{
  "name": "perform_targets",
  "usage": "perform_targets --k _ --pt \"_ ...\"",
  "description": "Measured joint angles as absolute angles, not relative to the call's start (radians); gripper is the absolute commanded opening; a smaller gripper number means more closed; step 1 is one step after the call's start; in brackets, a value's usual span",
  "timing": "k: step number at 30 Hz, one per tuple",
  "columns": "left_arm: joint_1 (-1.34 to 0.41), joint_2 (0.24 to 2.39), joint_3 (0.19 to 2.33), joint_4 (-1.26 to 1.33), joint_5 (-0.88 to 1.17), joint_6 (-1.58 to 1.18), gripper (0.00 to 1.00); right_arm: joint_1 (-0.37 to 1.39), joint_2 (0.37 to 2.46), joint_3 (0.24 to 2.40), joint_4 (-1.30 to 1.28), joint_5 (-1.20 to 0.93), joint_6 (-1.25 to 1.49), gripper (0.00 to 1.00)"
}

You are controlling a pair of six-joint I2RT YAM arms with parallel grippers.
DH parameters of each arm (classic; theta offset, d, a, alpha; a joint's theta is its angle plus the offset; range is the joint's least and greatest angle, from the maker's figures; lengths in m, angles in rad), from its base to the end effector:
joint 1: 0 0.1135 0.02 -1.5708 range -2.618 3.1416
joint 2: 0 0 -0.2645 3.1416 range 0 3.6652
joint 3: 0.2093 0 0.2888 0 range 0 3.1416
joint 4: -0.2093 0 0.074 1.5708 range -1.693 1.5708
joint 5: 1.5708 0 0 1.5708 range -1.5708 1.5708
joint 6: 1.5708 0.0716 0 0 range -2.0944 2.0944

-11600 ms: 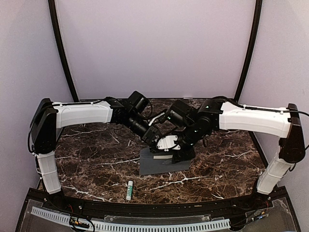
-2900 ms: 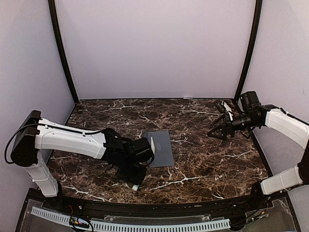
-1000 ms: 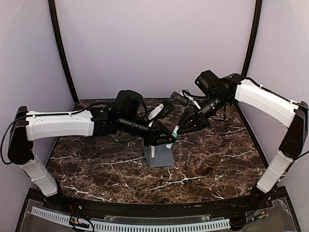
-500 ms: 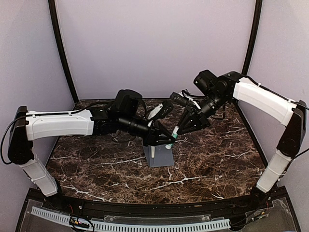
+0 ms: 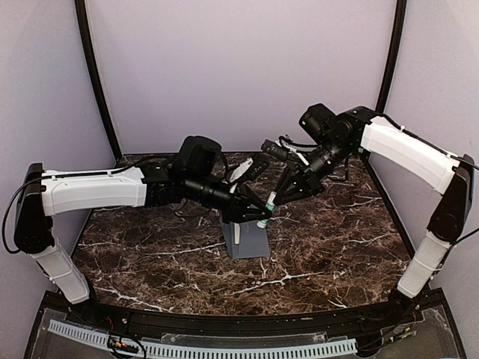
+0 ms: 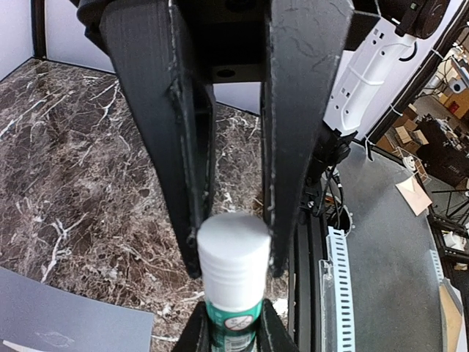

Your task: Place the letter into the envelope and seal it

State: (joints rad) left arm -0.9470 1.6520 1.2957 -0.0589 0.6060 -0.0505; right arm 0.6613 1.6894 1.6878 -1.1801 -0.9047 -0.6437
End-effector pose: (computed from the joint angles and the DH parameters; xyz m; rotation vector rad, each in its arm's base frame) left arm 0.2290 -0.3880 0.2812 1.2853 1.6930 -1.2214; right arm 0.2643 0.2770 0.3263 -1.7130 1.8464 1.2227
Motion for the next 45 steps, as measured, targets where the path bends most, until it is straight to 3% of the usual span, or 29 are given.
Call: perform_targets --k 20,28,36,45 --pt "-0.946 1.673 1.342 -0.093 0.451 -0.036 0.00 0.616 1.687 1.692 -1.091 -0.860 -0.450 0.00" --pt "-0.938 1.727 1.343 -0.168 0.451 -0.051 0.00 0.530 1.591 1.680 -1.032 -0.873 -0.447 0.00" --pt "-0.922 1.729 1.343 -0.177 0.452 -0.068 0.00 0.450 1.440 1.402 -0.902 -0.725 -0.467 0.00" --pt "-0.905 1.718 1.341 -0.168 0.451 -0.084 0.00 0.443 1.431 1.160 -0.756 -0.489 -0.493 0.00"
